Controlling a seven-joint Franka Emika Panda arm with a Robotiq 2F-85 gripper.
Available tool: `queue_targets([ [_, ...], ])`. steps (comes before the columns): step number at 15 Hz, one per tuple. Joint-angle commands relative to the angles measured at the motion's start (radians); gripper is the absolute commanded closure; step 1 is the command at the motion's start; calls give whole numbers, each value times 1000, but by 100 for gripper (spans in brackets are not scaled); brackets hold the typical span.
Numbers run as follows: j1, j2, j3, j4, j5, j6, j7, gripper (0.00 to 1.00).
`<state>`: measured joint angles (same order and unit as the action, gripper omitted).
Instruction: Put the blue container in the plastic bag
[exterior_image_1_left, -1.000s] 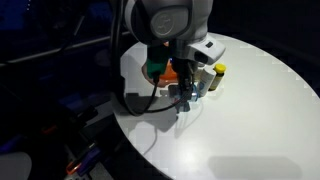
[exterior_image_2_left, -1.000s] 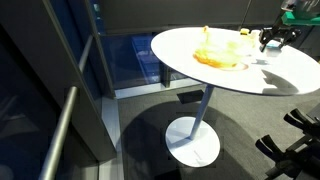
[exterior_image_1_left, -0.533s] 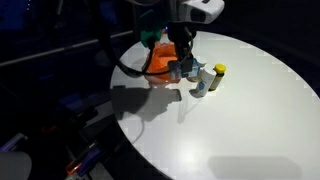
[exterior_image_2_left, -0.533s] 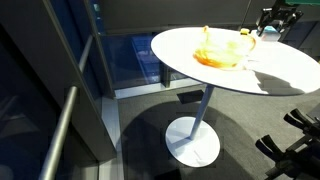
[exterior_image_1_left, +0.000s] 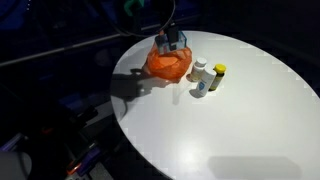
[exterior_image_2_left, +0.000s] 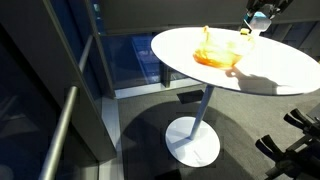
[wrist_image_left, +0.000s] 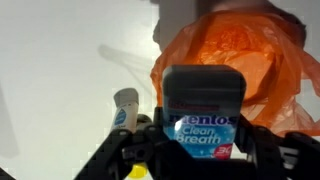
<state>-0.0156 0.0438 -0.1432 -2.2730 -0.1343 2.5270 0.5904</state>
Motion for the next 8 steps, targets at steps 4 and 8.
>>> queue_targets([
  [4,-3,108,48,88,43,-22,1,61],
  [8,3,167,37,129,43,-44,2,9],
])
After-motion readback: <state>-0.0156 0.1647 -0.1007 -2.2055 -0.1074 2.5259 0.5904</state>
